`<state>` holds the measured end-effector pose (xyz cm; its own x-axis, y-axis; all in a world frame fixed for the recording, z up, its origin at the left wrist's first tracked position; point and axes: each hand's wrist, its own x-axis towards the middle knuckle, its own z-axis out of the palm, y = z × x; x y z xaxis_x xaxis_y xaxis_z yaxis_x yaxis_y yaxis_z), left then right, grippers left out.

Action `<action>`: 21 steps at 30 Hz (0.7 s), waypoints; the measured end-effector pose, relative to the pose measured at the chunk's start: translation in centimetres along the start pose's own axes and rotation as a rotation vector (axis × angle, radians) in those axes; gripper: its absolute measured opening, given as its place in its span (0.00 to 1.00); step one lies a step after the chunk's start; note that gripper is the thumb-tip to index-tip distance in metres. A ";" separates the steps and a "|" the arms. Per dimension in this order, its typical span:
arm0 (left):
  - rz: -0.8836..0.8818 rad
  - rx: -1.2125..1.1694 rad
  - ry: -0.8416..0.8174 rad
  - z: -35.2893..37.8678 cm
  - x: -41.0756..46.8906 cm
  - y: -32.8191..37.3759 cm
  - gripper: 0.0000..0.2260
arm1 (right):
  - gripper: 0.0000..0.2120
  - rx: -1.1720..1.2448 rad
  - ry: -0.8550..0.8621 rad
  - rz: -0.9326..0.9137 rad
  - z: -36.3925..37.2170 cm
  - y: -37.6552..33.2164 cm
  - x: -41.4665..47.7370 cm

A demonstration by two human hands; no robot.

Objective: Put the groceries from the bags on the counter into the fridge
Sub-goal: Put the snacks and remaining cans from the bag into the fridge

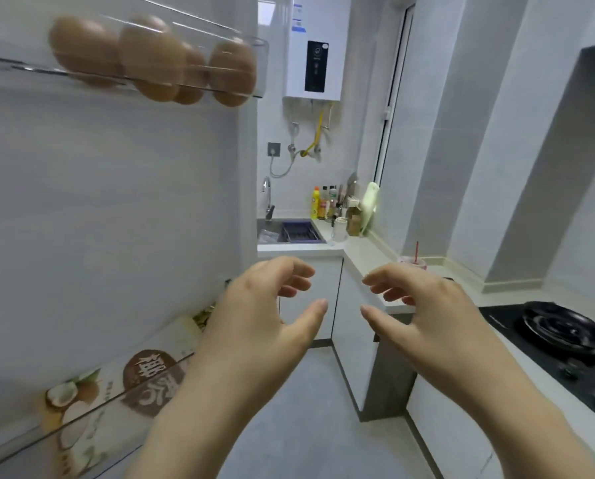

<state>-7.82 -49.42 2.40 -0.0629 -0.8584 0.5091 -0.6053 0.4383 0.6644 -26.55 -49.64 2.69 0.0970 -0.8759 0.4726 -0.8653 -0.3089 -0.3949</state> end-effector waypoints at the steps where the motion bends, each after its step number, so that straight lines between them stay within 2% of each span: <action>1: 0.021 -0.008 -0.038 0.5 0.5 0.1 0.12 | 0.14 -0.009 0.008 0.024 -0.1 0.2 -0.1; 4: 0.054 -0.035 -0.111 1.3 1.7 0.0 0.14 | 0.12 -0.017 0.015 0.071 -0.1 0.3 0.1; 7: 0.045 -0.043 -0.114 0.8 2.3 -1.1 0.14 | 0.12 -0.019 0.035 0.084 0.4 -0.1 0.8; 11: -0.020 -0.024 -0.073 -1.0 1.8 -3.0 0.12 | 0.13 -0.007 0.013 0.048 2.0 -1.1 1.8; 21: -0.198 0.112 0.117 -6.6 -0.9 -6.0 0.13 | 0.14 0.107 -0.128 -0.173 6.8 -5.6 4.5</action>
<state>1.08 -49.48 1.55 0.1538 -0.8849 0.4397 -0.6816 0.2272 0.6956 -17.98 -54.35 1.66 0.3068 -0.8443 0.4393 -0.7740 -0.4900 -0.4011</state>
